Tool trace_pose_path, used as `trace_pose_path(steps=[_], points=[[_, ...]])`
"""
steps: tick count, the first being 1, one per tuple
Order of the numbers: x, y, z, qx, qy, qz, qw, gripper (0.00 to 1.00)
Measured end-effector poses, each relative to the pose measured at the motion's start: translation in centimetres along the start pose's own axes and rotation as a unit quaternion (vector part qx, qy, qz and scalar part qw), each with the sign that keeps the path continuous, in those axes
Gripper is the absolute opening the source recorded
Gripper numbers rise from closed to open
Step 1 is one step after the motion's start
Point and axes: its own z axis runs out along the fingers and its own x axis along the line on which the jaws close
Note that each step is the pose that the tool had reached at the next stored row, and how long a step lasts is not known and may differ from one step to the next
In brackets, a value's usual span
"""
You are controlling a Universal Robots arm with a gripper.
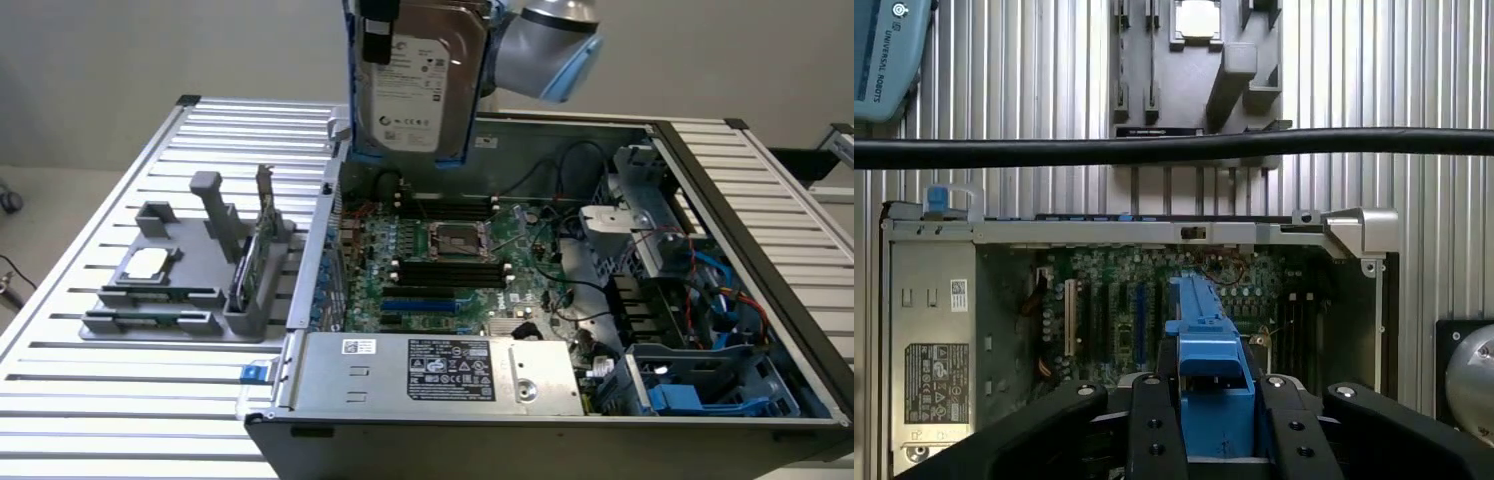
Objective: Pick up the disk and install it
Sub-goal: 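Pick up the disk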
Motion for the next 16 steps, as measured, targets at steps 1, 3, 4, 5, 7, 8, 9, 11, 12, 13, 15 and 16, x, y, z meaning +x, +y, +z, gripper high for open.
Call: trace_pose_path(steps=[1, 3, 4, 5, 7, 8, 9, 11, 12, 13, 15, 16], points=[[0.1, -0.32, -0.04, -0.0001, 0.0000, 0.000, 1.0000, 0.33], [0.5, -0.97, -0.11, -0.0003, 0.0000, 0.000, 1.0000, 0.33], [0.6, -1.25, -0.14, -0.0003, 0.0000, 0.000, 1.0000, 0.33], [0.8, -1.56, -0.18, -0.0003, 0.0000, 0.000, 1.0000, 0.33], [1.2, -2.17, -0.26, -0.0004, 0.0000, 0.000, 1.0000, 0.33], [1.4, -2.49, -0.30, -0.0005, 0.0000, 0.000, 1.0000, 0.33], [1.6, -2.80, -0.33, -0.0007, 0.0000, 0.000, 1.0000, 0.33], [2.0, -3.41, -0.41, -0.0009, 0.0000, 0.000, 1.0000, 0.33], [2.2, -3.70, -0.45, -0.0009, 0.0000, 0.000, 1.0000, 0.33], [2.5, -4.02, -0.48, -0.0010, 0.0000, 0.000, 1.0000, 0.33], [2.9, -4.61, -0.55, -0.0011, 0.0000, 0.000, 1.0000, 0.33], [3.1, -4.92, -0.59, -0.0012, 0.0001, 0.000, 1.0000, 0.33]])
